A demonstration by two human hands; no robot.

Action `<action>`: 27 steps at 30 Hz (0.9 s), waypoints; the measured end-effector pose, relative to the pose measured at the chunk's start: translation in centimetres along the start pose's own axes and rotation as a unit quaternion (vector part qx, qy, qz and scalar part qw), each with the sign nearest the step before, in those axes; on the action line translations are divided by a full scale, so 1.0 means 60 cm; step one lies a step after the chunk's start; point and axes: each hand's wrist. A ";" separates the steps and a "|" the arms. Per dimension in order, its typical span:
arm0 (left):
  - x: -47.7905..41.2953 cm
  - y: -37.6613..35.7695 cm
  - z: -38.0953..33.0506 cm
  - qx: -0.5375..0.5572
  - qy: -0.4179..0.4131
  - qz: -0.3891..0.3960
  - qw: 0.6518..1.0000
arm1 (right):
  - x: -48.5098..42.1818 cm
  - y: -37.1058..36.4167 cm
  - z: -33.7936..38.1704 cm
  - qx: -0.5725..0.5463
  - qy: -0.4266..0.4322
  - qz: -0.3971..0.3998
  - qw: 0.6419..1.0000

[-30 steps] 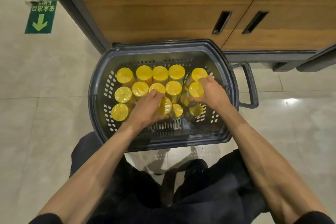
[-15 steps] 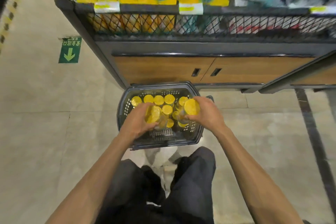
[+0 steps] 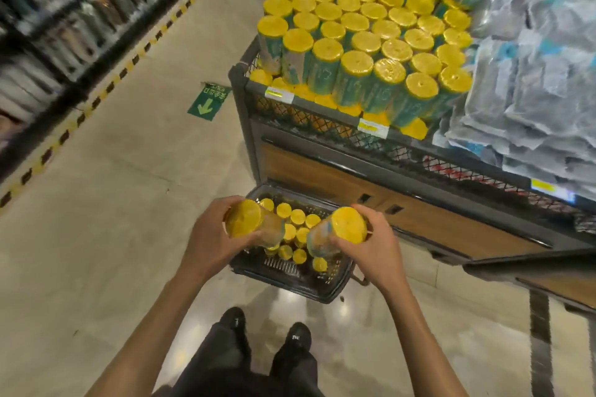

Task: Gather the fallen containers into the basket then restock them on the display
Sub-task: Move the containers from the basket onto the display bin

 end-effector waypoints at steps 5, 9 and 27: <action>0.011 0.081 0.006 0.010 -0.010 -0.061 0.998 | -0.033 -0.004 0.060 -0.098 0.019 -0.004 0.995; -0.004 0.143 0.029 0.050 -0.013 -0.089 0.995 | -0.056 -0.036 0.127 -0.106 0.049 -0.002 0.993; -0.207 0.537 0.183 0.034 -0.045 -0.108 0.993 | -0.157 -0.335 0.461 -0.106 0.060 -0.080 0.989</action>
Point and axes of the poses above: each hand's wrist, its own x-axis away from the middle knuckle, its own y-axis out of the back of the hand, z = x × y, and after that the axes turned 6 degrees about y, right-handed
